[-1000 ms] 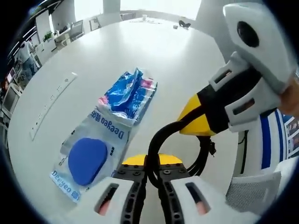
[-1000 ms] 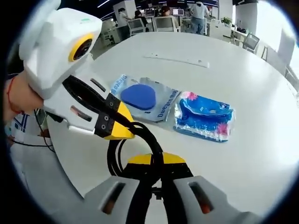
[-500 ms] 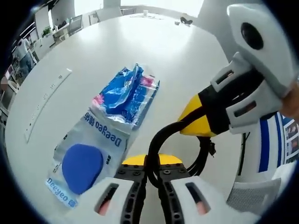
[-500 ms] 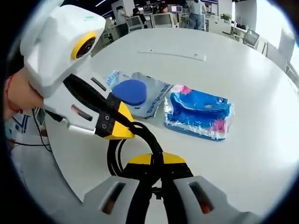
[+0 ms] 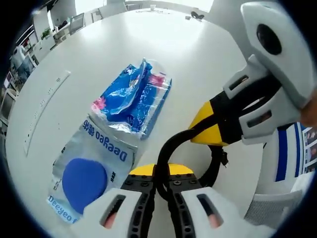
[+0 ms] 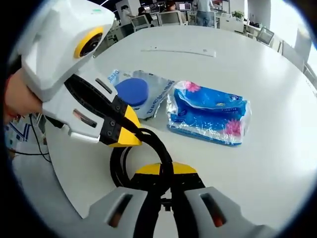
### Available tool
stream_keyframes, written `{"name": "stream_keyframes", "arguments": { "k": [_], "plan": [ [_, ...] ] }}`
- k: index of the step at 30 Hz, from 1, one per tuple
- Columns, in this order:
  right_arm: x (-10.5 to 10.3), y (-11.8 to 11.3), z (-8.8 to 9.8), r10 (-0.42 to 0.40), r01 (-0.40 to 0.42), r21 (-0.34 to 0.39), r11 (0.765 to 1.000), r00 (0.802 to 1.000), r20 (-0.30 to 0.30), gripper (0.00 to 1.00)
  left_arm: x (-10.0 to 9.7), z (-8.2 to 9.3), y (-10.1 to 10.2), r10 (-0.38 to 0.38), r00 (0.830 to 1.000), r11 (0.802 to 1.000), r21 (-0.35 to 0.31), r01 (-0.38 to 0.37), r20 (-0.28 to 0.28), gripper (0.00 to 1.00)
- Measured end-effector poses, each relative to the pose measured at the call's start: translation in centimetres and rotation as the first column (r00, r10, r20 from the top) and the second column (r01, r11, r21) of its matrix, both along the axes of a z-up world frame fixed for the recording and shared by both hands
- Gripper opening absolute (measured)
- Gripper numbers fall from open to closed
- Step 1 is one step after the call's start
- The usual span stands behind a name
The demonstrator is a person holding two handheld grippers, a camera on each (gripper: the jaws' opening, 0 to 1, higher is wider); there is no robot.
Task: Arrange the tabletop items into an orderly group along one side of the table until the central work area is clear of visible clutter.
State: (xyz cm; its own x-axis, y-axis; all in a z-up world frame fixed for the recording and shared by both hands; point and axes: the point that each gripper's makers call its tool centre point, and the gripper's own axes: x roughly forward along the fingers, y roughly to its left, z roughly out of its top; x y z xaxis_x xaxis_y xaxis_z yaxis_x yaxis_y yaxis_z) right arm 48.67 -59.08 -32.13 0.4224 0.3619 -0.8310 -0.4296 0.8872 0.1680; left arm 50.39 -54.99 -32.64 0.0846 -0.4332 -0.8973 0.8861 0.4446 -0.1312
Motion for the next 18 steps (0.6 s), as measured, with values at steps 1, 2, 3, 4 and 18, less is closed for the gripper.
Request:
{"name": "stream_keyframes", "arguments": {
  "k": [1, 2, 3, 4, 18],
  "plan": [
    [0.0, 0.0, -0.1, -0.001, 0.001, 0.0, 1.0, 1.0, 0.0, 0.02, 0.0, -0.1, 0.0, 0.002, 1.0, 1.0, 0.002, -0.002, -0.002, 0.04],
    [0.1, 0.0, -0.2, -0.001, 0.001, -0.001, 1.0, 1.0, 0.001, 0.03, 0.0, -0.2, 0.0, 0.002, 1.0, 1.0, 0.002, -0.002, 0.0, 0.04],
    [0.1, 0.0, -0.3, -0.002, 0.002, -0.002, 1.0, 1.0, 0.003, 0.03, 0.1, -0.3, 0.0, 0.001, 1.0, 1.0, 0.003, -0.001, 0.003, 0.04],
    [0.1, 0.0, -0.5, -0.004, 0.004, 0.0, 1.0, 1.0, -0.001, 0.03, 0.1, -0.4, 0.0, -0.002, 1.0, 1.0, 0.007, 0.002, 0.005, 0.04],
    [0.2, -0.2, -1.3, -0.007, 0.007, -0.016, 1.0, 1.0, -0.005, 0.03, 0.4, -1.0, -0.1, -0.015, 0.999, 1.0, 0.01, 0.014, 0.03, 0.06]
  ]
}}
